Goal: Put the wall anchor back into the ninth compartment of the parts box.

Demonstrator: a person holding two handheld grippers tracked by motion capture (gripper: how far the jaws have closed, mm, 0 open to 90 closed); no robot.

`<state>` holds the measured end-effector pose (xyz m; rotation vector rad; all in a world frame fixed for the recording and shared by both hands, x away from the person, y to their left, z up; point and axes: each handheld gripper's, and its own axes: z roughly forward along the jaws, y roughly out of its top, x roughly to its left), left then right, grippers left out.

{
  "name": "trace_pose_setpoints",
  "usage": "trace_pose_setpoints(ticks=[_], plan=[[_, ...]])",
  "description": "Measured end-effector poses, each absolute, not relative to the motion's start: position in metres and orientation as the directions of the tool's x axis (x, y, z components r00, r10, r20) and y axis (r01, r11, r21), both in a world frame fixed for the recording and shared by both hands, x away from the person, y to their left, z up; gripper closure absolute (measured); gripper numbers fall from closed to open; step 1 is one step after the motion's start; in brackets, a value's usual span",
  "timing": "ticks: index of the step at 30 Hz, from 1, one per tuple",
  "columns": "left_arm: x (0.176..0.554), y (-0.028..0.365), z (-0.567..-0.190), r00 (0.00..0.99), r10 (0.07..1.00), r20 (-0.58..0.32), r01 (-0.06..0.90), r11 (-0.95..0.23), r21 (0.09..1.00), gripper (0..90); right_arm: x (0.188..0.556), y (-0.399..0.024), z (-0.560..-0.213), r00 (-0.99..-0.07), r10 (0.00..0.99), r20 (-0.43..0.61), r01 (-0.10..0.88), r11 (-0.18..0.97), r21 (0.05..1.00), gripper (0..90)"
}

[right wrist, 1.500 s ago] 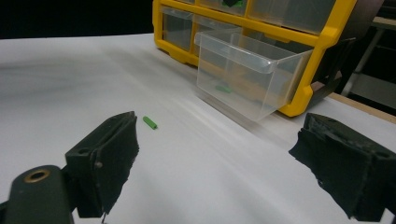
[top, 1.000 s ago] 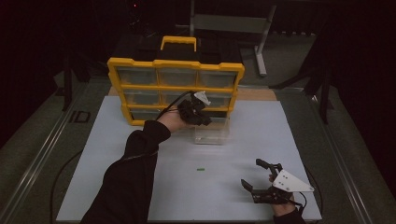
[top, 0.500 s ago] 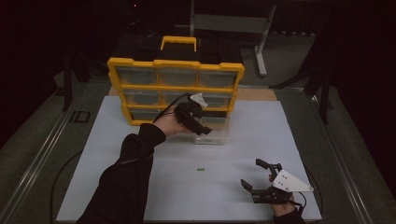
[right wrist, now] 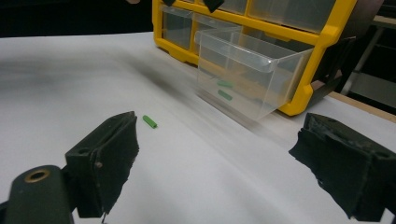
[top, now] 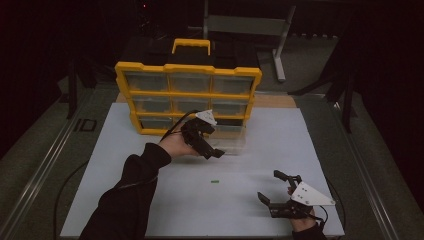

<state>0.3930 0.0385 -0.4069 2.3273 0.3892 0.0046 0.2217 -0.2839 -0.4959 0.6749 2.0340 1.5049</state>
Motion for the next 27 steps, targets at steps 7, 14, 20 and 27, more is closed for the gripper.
trace_pose_setpoints(ticks=[7,14,20,27], plan=[[0.377,0.045,-0.416,0.959,0.259,-0.118,0.266,-0.666,0.697,3.5,0.222,-0.283,-0.496,-0.743,0.659,-0.113,0.087,0.263,0.961,11.7],[0.358,0.051,-0.428,0.965,0.233,-0.120,0.249,-0.671,0.698,3.5,0.222,-0.283,-0.496,-0.744,0.658,-0.115,0.085,0.265,0.960,11.7],[0.347,0.055,-0.443,0.969,0.209,-0.132,0.240,-0.670,0.702,3.6,0.222,-0.283,-0.496,-0.745,0.657,-0.114,0.088,0.266,0.960,11.8],[0.334,0.056,-0.456,0.971,0.202,-0.131,0.235,-0.674,0.701,4.3,0.222,-0.283,-0.496,-0.745,0.657,-0.116,0.088,0.269,0.959,11.7]])
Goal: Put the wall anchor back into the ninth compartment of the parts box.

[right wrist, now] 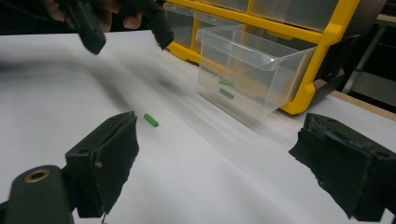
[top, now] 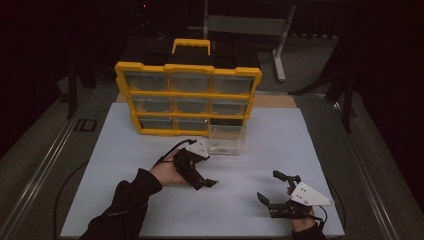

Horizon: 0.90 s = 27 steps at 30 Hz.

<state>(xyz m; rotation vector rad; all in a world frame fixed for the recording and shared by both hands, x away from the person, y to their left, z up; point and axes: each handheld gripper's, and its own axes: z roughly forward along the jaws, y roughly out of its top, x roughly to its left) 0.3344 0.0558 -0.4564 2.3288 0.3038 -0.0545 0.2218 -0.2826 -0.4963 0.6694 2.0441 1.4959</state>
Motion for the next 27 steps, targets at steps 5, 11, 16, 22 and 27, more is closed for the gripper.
trace_pose_setpoints(ticks=[5,11,16,22,27], plan=[[0.329,0.055,-0.470,0.973,0.191,-0.133,0.229,-0.680,0.697,5.6,0.222,-0.283,-0.497,-0.746,0.656,-0.114,0.090,0.269,0.959,11.7],[0.325,0.054,-0.483,0.974,0.177,-0.140,0.223,-0.661,0.716,10.5,0.222,-0.282,-0.497,-0.747,0.655,-0.114,0.090,0.270,0.959,11.7],[0.327,0.052,-0.492,0.976,0.178,-0.129,0.214,-0.649,0.730,18.3,0.222,-0.282,-0.497,-0.749,0.653,-0.115,0.088,0.270,0.959,11.8],[0.334,0.049,-0.502,0.978,0.160,-0.135,0.208,-0.657,0.725,33.2,0.222,-0.282,-0.497,-0.749,0.654,-0.111,0.092,0.268,0.959,11.8],[0.338,0.043,-0.516,0.977,0.173,-0.125,0.211,-0.690,0.692,45.2,0.222,-0.282,-0.497,-0.749,0.652,-0.115,0.089,0.271,0.958,11.8]])
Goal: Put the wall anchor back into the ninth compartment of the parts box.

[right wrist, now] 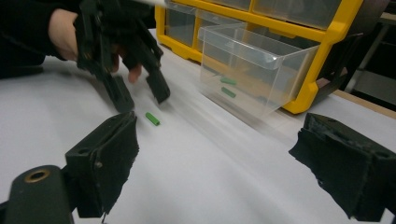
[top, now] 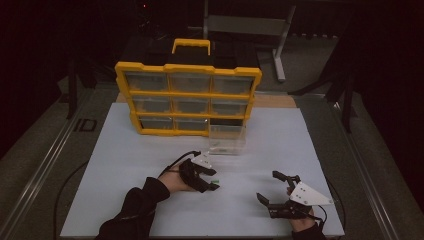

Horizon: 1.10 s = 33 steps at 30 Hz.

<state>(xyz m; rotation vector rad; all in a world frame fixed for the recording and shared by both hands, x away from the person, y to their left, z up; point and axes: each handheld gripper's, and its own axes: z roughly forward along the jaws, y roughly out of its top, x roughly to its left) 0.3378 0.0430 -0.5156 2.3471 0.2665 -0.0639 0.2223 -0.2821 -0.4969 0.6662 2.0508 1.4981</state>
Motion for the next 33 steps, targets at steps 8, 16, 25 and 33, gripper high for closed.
trace_pose_setpoints(ticks=[8,16,25,33], plan=[[0.341,0.043,-0.519,0.979,0.179,-0.099,0.196,-0.685,0.702,57.4,0.223,-0.282,-0.497,-0.750,0.651,-0.114,0.089,0.270,0.959,11.8],[0.338,0.035,-0.520,0.987,0.150,-0.057,0.148,-0.715,0.683,70.6,0.222,-0.282,-0.497,-0.750,0.652,-0.112,0.091,0.269,0.959,11.7],[0.336,0.033,-0.518,0.987,0.148,-0.058,0.149,-0.730,0.667,84.5,0.222,-0.282,-0.497,-0.749,0.652,-0.112,0.091,0.270,0.959,11.8],[0.341,0.036,-0.508,0.987,0.146,-0.066,0.152,-0.728,0.669,85.2,0.222,-0.282,-0.497,-0.748,0.654,-0.112,0.092,0.270,0.959,11.7]])
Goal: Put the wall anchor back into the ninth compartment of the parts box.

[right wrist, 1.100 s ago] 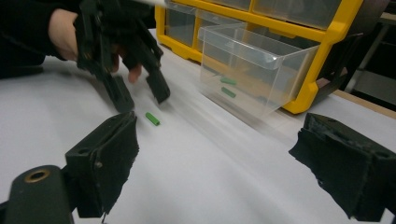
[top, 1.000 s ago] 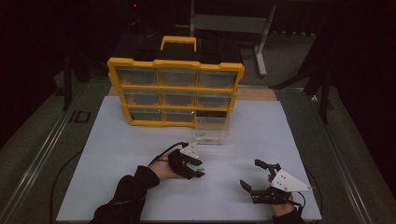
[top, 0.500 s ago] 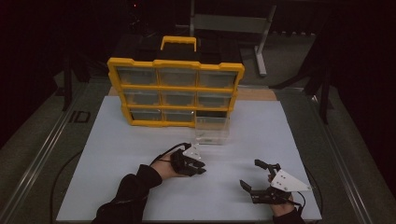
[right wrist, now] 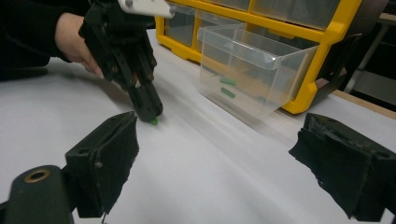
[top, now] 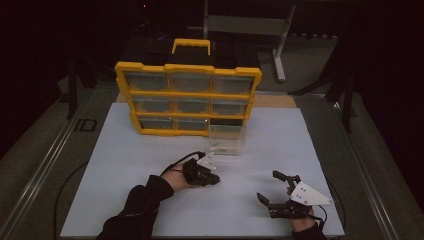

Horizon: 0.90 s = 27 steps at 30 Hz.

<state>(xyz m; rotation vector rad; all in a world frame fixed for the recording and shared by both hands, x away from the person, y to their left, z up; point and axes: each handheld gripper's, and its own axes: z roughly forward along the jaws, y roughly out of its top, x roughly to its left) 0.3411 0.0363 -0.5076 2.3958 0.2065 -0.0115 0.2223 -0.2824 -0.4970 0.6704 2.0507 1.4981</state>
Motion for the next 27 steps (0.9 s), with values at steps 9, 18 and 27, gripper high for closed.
trace_pose_setpoints(ticks=[9,18,27], plan=[[0.348,0.051,-0.477,0.988,0.144,-0.050,0.136,-0.690,0.711,85.2,0.222,-0.283,-0.496,-0.748,0.654,-0.115,0.087,0.269,0.959,11.7],[0.354,0.051,-0.453,0.992,0.114,-0.050,0.115,-0.684,0.720,85.2,0.222,-0.283,-0.497,-0.748,0.654,-0.110,0.090,0.265,0.960,11.8],[0.363,0.048,-0.422,0.997,0.076,-0.028,0.072,-0.683,0.727,85.2,0.222,-0.283,-0.497,-0.747,0.656,-0.108,0.092,0.264,0.960,11.8]])
